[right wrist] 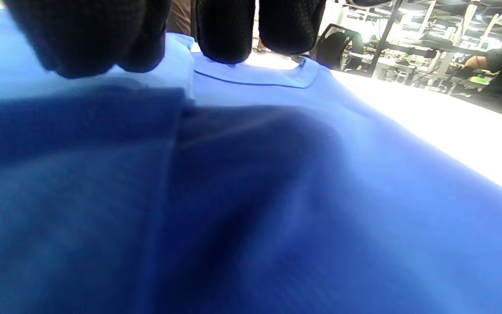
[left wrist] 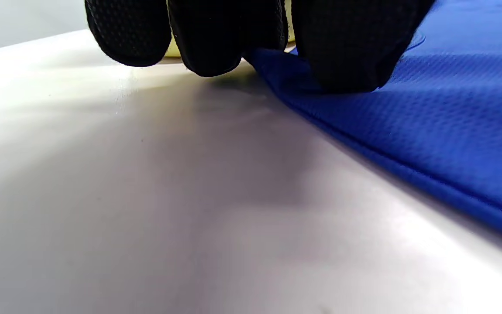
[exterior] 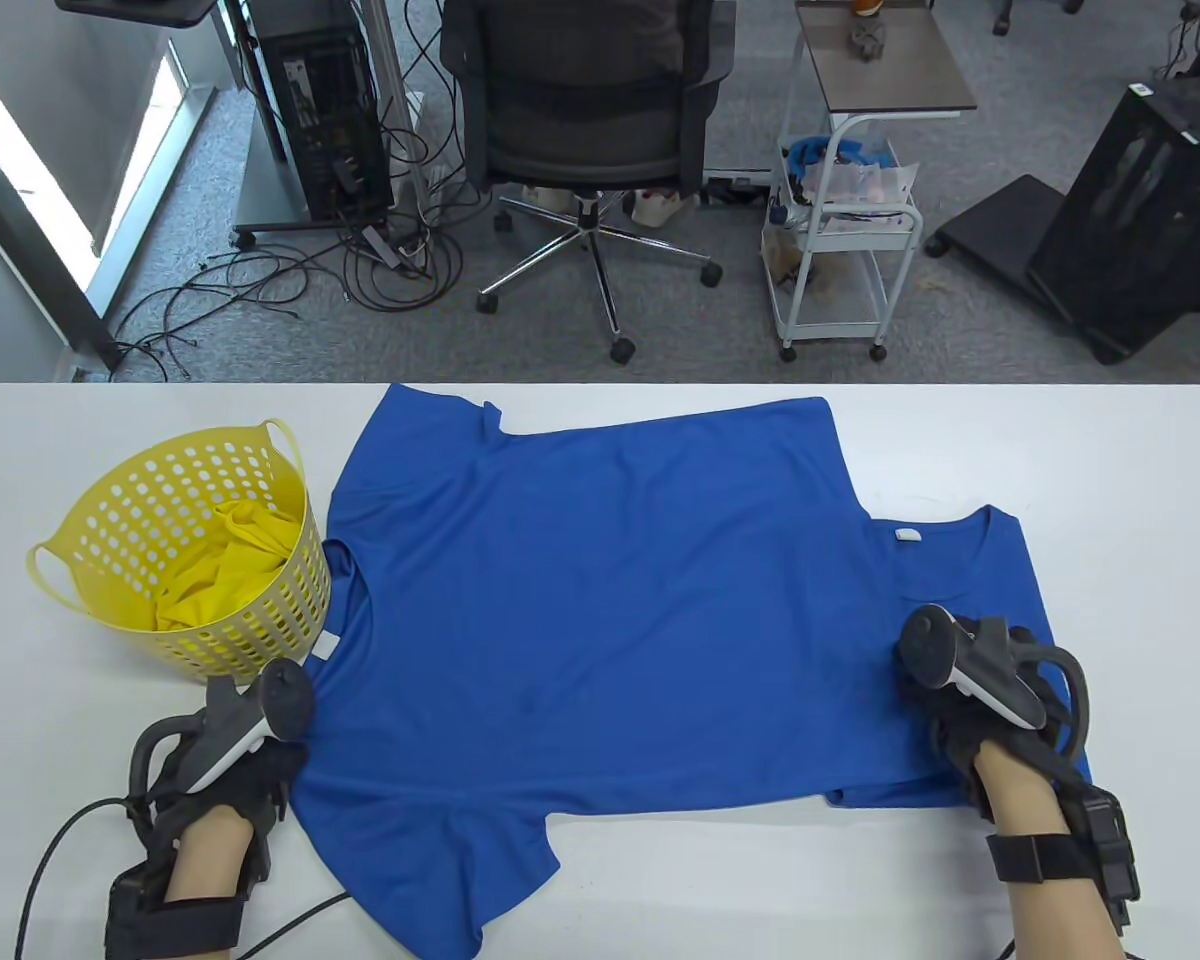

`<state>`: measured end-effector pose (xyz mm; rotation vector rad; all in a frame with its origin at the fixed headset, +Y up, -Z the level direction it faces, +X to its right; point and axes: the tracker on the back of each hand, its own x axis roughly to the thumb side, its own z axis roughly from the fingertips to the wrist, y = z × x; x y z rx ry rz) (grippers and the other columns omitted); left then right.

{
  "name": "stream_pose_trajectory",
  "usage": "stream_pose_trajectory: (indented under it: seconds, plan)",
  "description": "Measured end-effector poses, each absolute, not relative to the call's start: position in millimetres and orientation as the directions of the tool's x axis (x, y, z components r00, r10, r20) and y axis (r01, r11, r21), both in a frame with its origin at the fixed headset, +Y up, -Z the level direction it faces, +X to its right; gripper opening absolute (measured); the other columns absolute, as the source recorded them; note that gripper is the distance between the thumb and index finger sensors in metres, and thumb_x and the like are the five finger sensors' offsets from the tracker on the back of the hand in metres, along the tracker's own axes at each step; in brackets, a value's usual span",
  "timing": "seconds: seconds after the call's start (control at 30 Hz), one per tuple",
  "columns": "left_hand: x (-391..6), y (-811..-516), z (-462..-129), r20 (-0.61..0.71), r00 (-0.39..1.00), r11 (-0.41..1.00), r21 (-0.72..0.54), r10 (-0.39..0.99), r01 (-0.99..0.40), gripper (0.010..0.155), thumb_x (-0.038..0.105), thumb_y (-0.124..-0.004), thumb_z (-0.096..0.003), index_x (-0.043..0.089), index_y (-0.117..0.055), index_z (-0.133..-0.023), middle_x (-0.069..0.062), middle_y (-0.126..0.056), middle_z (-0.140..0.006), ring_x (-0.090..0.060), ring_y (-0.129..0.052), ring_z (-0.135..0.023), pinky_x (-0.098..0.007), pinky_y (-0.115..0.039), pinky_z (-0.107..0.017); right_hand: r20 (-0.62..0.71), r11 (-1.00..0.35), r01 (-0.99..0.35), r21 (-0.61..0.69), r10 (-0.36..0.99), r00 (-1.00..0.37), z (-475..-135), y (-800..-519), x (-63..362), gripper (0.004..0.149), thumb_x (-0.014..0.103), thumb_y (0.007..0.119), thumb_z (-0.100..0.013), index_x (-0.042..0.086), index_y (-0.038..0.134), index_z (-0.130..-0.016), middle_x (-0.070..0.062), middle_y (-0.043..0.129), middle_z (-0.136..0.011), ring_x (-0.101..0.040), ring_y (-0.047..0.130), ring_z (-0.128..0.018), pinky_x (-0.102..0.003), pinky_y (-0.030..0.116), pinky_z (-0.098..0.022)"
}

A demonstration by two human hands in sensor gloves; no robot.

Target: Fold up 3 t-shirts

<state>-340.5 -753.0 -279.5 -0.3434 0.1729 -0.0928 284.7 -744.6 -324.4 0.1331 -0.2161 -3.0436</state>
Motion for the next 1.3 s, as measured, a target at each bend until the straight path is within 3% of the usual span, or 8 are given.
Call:
stream_pose_trajectory:
  seconds: [0.1,0.2,0.37,0.47,0.53,0.87,1.23,1.3]
  plan:
    - [-340.7,-752.1,-277.0,-0.146,0.980,0.952,-0.292,-0.138,0.091,0.051,0.042,-0.082,-0.0411,0.043,-0.069,-0.091,0.003,-0.069,-0.103,-0.023,-0.075,-0.089,-0.045,-0.074,-0.061,-0.101,-0.965,0.152,0.212,-0.177,-0.979,-326.2,-755.9,286.0,0.044,0.042,0.082,-0.037,0.044,0.075,-0.080,-0.003,0.070,-0.098,-0.038,0.066,-0.093,-0.066,0.042,-0.073]
    - [-342.5,-755.6,-276.3,-0.173,0.976,0.943,-0.326,-0.133,0.071,0.052,0.041,-0.082,-0.0409,0.043,-0.067,-0.091,0.003,-0.068,-0.103,-0.023,-0.076,-0.089,-0.045,-0.075,-0.061,-0.109,-0.973,0.106,0.206,-0.131,-0.985,-327.3,-755.5,287.2,0.041,0.038,0.084,-0.038,0.042,0.078,-0.078,-0.005,0.072,-0.096,-0.038,0.067,-0.092,-0.066,0.042,-0.073]
    - [-345.4,-752.4,-275.8,-0.179,0.971,0.958,-0.266,-0.160,0.109,0.053,0.043,-0.085,-0.0386,0.042,-0.071,-0.090,0.004,-0.072,-0.100,-0.022,-0.079,-0.086,-0.045,-0.076,-0.061,-0.046,-0.986,0.137,0.096,-0.142,-0.989,-322.0,-748.7,282.6,0.045,0.041,0.086,-0.033,0.042,0.080,-0.077,0.000,0.073,-0.096,-0.035,0.067,-0.094,-0.068,0.040,-0.074]
    - [-351.1,-754.7,-276.0,-0.189,0.970,0.948,-0.306,-0.154,0.091,0.053,0.045,-0.084,-0.0375,0.044,-0.070,-0.089,0.005,-0.073,-0.100,-0.021,-0.080,-0.086,-0.045,-0.076,-0.060,-0.064,-0.973,0.167,0.161,-0.179,-0.982,-324.0,-757.5,284.9,0.045,0.044,0.084,-0.033,0.043,0.078,-0.078,-0.001,0.073,-0.096,-0.036,0.067,-0.094,-0.068,0.040,-0.074]
    - [-354.2,-755.6,-275.4,-0.225,0.970,0.958,-0.285,-0.095,0.028,0.052,0.044,-0.087,-0.0365,0.043,-0.074,-0.087,0.004,-0.074,-0.100,-0.023,-0.080,-0.085,-0.046,-0.076,-0.060,-0.067,-0.986,0.114,0.122,-0.122,-0.990,-324.4,-759.3,287.3,0.045,0.042,0.086,-0.032,0.042,0.079,-0.076,-0.001,0.075,-0.094,-0.035,0.070,-0.093,-0.068,0.042,-0.074]
    - [-362.5,-758.9,-275.8,-0.283,0.955,0.979,-0.200,-0.092,0.035,0.039,0.043,-0.086,-0.0350,0.044,-0.083,-0.074,0.008,-0.083,-0.090,-0.019,-0.086,-0.077,-0.045,-0.079,-0.056,-0.027,-0.975,0.218,0.046,-0.219,-0.975,-323.2,-762.0,276.1,0.038,0.036,0.082,-0.034,0.040,0.081,-0.071,0.005,0.075,-0.094,-0.031,0.070,-0.094,-0.066,0.041,-0.076]
    - [-371.5,-755.1,-274.8,-0.264,0.960,0.967,-0.256,-0.090,0.020,0.042,0.040,-0.076,-0.0392,0.038,-0.078,-0.081,0.008,-0.079,-0.090,-0.016,-0.085,-0.078,-0.043,-0.078,-0.057,-0.076,-0.994,0.096,0.048,-0.099,-0.992,-318.4,-748.7,294.7,0.040,0.033,0.076,-0.037,0.031,0.078,-0.077,0.002,0.082,-0.083,-0.023,0.084,-0.078,-0.052,0.060,-0.070]
    - [-373.9,-741.9,-270.8,-0.270,0.963,0.981,-0.193,-0.020,-0.033,0.042,0.039,-0.077,-0.0389,0.037,-0.079,-0.081,0.007,-0.080,-0.089,-0.016,-0.087,-0.076,-0.043,-0.079,-0.056,-0.100,-0.995,0.075,-0.063,-0.068,-0.993,-315.7,-732.0,296.0,0.041,0.033,0.076,-0.036,0.031,0.077,-0.077,0.003,0.081,-0.083,-0.022,0.084,-0.078,-0.051,0.060,-0.071]
